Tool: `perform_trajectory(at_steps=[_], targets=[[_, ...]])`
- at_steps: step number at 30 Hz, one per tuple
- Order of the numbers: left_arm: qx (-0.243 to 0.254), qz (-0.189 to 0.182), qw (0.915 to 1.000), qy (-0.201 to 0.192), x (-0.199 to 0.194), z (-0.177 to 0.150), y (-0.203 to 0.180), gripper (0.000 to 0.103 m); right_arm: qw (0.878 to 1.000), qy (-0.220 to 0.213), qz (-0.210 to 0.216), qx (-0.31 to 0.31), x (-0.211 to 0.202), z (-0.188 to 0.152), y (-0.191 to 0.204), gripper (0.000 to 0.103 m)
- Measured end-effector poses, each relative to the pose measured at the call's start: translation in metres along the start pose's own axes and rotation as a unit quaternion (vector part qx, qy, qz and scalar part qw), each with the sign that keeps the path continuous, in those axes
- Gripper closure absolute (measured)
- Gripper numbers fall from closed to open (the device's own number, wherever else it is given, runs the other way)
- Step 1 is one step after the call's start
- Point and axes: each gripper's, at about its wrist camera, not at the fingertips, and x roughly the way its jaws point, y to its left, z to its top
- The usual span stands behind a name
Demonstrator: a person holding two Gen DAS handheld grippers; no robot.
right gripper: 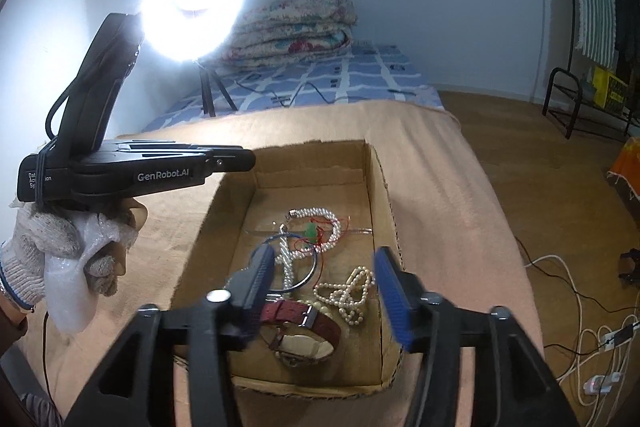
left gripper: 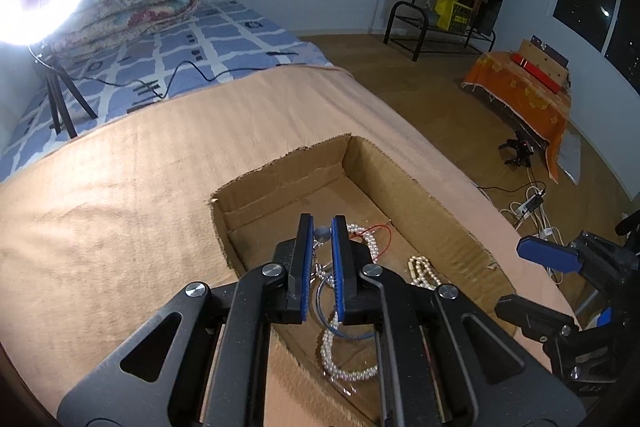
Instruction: Organize jewelry
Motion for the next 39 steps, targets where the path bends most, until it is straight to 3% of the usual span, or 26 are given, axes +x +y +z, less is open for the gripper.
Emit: perform_trajectory(at_steps=[2, 3, 4, 6, 18, 34, 39], targets=[[0.002, -0.002, 1.0000, -0.005, -0.011, -0.001, -0.001, 0.086, 1.000, -0.003, 0.002, 0.002, -0.008, 0.001, 0.003, 0.046], [0.002, -0.004, 0.9999, -0.011, -0.016, 0.000, -0.002, 0.070, 1.000, -0.005, 0.000, 0.001, -0.012, 0.001, 0.005, 0.044], [0.002, -0.004, 0.9999, -0.017, -0.021, 0.000, -0.002, 0.060, 1.000, -0.007, -0.003, -0.002, -0.016, 0.001, 0.007, 0.042], [0.003, -0.007, 0.9996, -0.028, -0.034, -0.001, -0.004, 0.060, 1.000, -0.014, -0.008, -0.011, -0.026, 0.000, 0.013, 0.038], [0.021, -0.012, 0.9976, -0.065, -0.107, -0.007, -0.016, 0.060, 0.999, -0.040, -0.004, -0.001, -0.082, -0.006, 0.025, 0.034], [0.030, 0.004, 0.9916, -0.126, -0.224, -0.049, -0.023, 0.059, 0.997, -0.074, -0.011, 0.005, -0.143, -0.012, 0.046, 0.027], [0.024, 0.012, 0.9903, -0.136, -0.247, -0.072, -0.021, 0.046, 0.996, -0.085, -0.019, 0.004, -0.157, -0.017, 0.057, 0.016]])
